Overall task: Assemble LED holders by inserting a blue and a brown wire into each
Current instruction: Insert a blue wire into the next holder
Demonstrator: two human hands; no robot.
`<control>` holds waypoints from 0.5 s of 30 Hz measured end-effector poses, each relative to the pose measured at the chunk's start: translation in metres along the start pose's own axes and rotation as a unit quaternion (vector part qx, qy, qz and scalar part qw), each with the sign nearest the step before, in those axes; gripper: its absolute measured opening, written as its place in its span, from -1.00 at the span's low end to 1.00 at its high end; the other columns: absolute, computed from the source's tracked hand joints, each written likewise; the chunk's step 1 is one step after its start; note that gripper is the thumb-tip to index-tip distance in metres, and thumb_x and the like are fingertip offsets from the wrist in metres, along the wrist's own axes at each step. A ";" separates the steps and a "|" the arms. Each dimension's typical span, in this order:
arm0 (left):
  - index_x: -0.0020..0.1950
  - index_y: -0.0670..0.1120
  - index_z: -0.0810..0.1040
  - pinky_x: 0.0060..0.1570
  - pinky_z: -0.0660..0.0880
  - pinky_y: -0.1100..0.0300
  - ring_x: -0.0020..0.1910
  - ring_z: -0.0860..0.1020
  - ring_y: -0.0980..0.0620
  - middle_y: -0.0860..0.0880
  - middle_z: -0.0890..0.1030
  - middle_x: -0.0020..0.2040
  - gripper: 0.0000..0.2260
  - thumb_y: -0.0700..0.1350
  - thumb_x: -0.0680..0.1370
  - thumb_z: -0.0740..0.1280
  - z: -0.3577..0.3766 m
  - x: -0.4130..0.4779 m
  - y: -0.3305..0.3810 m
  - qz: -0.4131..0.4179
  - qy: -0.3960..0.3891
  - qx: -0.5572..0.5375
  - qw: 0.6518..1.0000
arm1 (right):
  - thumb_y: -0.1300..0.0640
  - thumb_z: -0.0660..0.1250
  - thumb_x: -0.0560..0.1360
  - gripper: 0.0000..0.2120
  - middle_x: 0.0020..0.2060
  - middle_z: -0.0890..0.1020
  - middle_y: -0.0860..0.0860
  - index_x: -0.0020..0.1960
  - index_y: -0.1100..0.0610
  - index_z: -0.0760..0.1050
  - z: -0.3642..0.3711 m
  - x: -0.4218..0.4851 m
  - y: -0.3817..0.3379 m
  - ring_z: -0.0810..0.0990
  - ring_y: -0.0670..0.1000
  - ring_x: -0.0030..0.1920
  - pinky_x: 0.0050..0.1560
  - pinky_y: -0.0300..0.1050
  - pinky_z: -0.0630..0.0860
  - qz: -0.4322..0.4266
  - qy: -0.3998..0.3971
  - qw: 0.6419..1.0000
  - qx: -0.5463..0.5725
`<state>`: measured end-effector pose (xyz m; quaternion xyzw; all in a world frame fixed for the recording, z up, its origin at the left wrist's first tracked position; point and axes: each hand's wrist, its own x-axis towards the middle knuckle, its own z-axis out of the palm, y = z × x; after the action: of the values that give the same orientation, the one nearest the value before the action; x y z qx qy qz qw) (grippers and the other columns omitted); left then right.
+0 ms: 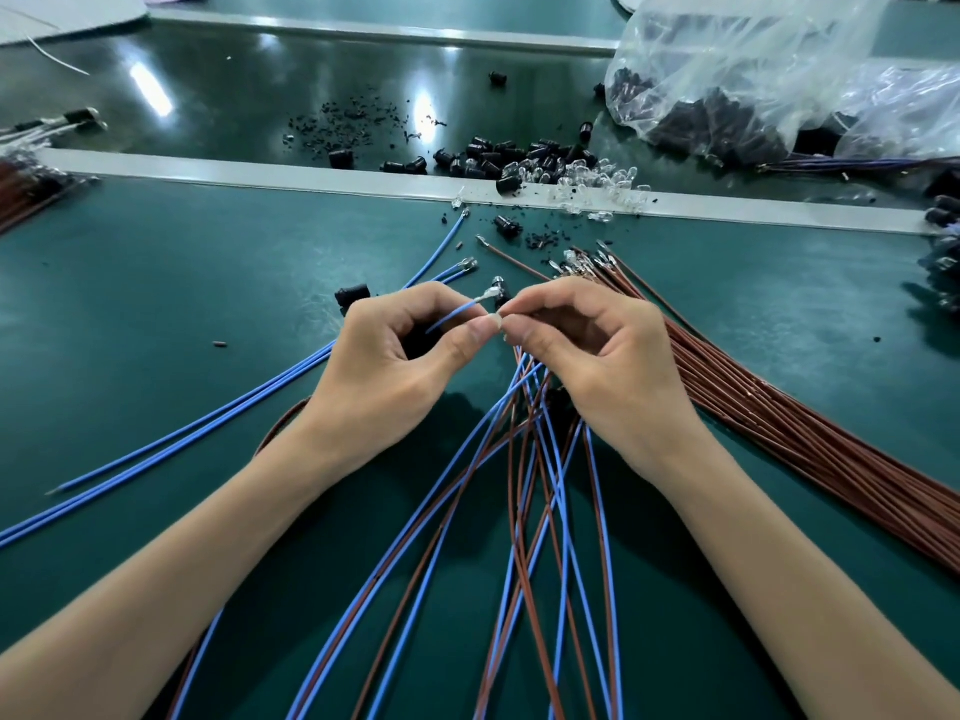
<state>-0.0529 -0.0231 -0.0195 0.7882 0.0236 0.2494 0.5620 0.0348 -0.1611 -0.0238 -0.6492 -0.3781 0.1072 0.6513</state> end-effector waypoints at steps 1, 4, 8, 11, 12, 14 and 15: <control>-0.23 -0.02 0.54 -0.39 0.25 0.45 -0.45 0.33 0.25 0.17 0.44 -0.45 -0.92 -0.11 0.47 0.35 0.000 0.000 0.000 0.002 0.001 0.003 1.000 | 0.33 0.41 0.45 -0.86 -0.23 0.67 -0.11 -0.08 0.12 0.60 -0.001 0.001 0.000 0.64 -0.17 -0.16 -0.07 -0.35 0.50 0.010 0.003 1.000 0.015; -0.24 -0.04 0.54 -0.40 0.26 0.42 -0.44 0.33 0.23 0.11 0.43 -0.42 -0.87 -0.20 0.49 0.39 -0.001 0.000 -0.002 0.005 0.006 0.013 1.000 | 0.32 0.43 0.43 -0.85 -0.22 0.69 -0.12 -0.06 0.11 0.63 -0.003 0.002 -0.001 0.64 -0.18 -0.15 -0.07 -0.37 0.49 0.026 0.022 0.998 0.045; -0.23 -0.02 0.55 -0.38 0.30 0.41 -0.42 0.37 0.24 0.13 0.47 -0.41 -0.89 -0.17 0.48 0.40 0.000 -0.001 -0.003 0.022 0.011 0.025 0.999 | 0.31 0.45 0.41 -0.83 -0.21 0.69 -0.12 -0.04 0.12 0.63 -0.005 0.001 -0.004 0.64 -0.18 -0.15 -0.07 -0.38 0.49 0.028 0.009 0.999 0.038; -0.19 -0.04 0.55 -0.32 0.33 0.46 -0.40 0.43 0.29 0.20 0.52 -0.39 -0.92 -0.19 0.47 0.40 0.000 -0.002 -0.003 0.054 0.013 0.056 0.997 | 0.31 0.45 0.41 -0.85 -0.22 0.69 -0.09 -0.07 0.12 0.64 -0.005 0.001 -0.004 0.64 -0.17 -0.16 -0.07 -0.35 0.49 0.041 -0.007 0.999 0.019; -0.18 -0.06 0.56 -0.31 0.33 0.47 -0.39 0.44 0.30 0.21 0.52 -0.39 -0.94 -0.19 0.47 0.40 0.000 -0.002 -0.004 0.066 0.014 0.071 0.995 | 0.31 0.45 0.41 -0.85 -0.22 0.70 -0.08 -0.08 0.11 0.65 -0.006 0.001 -0.004 0.64 -0.16 -0.16 -0.06 -0.34 0.50 0.046 -0.009 0.999 0.019; -0.16 -0.11 0.57 -0.30 0.33 0.46 -0.38 0.44 0.29 0.20 0.51 -0.34 -0.96 -0.20 0.47 0.40 0.000 -0.001 -0.004 0.088 0.015 0.102 0.991 | 0.31 0.46 0.39 -0.84 -0.22 0.71 -0.06 -0.10 0.09 0.65 -0.006 0.001 -0.005 0.65 -0.15 -0.16 -0.06 -0.34 0.51 0.055 -0.010 0.998 0.030; -0.16 -0.13 0.58 -0.29 0.32 0.46 -0.38 0.44 0.29 0.19 0.51 -0.33 -0.97 -0.20 0.47 0.40 -0.001 0.000 -0.005 0.097 0.014 0.117 0.988 | 0.31 0.46 0.38 -0.84 -0.22 0.71 -0.07 -0.10 0.08 0.65 -0.006 0.002 -0.005 0.65 -0.16 -0.17 -0.08 -0.35 0.51 0.059 -0.008 0.997 0.040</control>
<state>-0.0524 -0.0206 -0.0237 0.8433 -0.0159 0.3095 0.4391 0.0380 -0.1654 -0.0180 -0.6434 -0.3393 0.1654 0.6660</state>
